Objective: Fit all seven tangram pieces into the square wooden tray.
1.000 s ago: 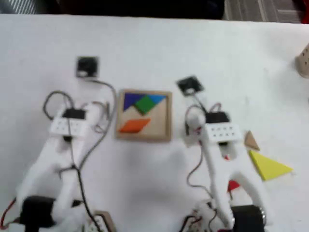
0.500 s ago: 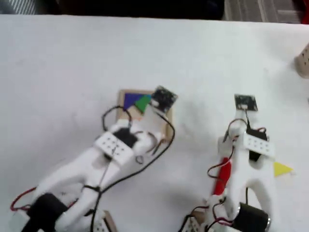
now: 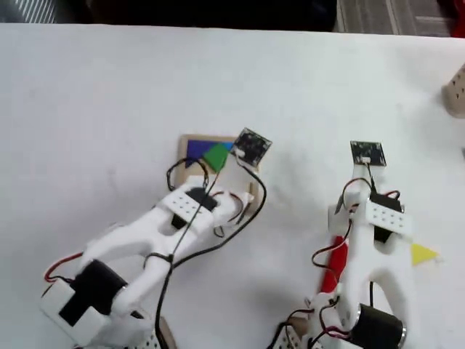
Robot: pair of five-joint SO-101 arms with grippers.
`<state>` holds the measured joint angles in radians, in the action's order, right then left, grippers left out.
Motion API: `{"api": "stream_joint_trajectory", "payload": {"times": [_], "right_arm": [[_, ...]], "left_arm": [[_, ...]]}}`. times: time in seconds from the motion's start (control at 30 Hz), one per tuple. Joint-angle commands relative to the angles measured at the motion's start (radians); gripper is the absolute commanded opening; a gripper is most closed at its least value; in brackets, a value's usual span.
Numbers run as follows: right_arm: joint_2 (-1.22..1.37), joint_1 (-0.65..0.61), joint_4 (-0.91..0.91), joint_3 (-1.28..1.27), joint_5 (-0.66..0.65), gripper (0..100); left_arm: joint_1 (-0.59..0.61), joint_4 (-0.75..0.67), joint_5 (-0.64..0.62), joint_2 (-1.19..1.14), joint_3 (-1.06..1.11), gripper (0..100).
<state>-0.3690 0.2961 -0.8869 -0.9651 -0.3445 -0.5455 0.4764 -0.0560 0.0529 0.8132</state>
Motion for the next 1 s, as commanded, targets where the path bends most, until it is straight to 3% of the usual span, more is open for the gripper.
{"api": "stream_joint_trajectory", "payload": {"times": [0.0, 0.53, 0.97], "right_arm": [[-0.024, 0.007, 0.012, 0.0, -0.017, 1.8], [-0.022, 0.007, 0.013, -0.003, -0.017, 1.8], [-0.022, 0.007, 0.013, -0.005, -0.017, 1.8]], "left_arm": [[0.019, -0.077, 0.003, 0.002, -0.051, 4], [0.104, -0.091, 0.008, 0.007, -0.041, 4], [0.282, -0.068, 0.009, 0.001, -0.049, 4]]}}
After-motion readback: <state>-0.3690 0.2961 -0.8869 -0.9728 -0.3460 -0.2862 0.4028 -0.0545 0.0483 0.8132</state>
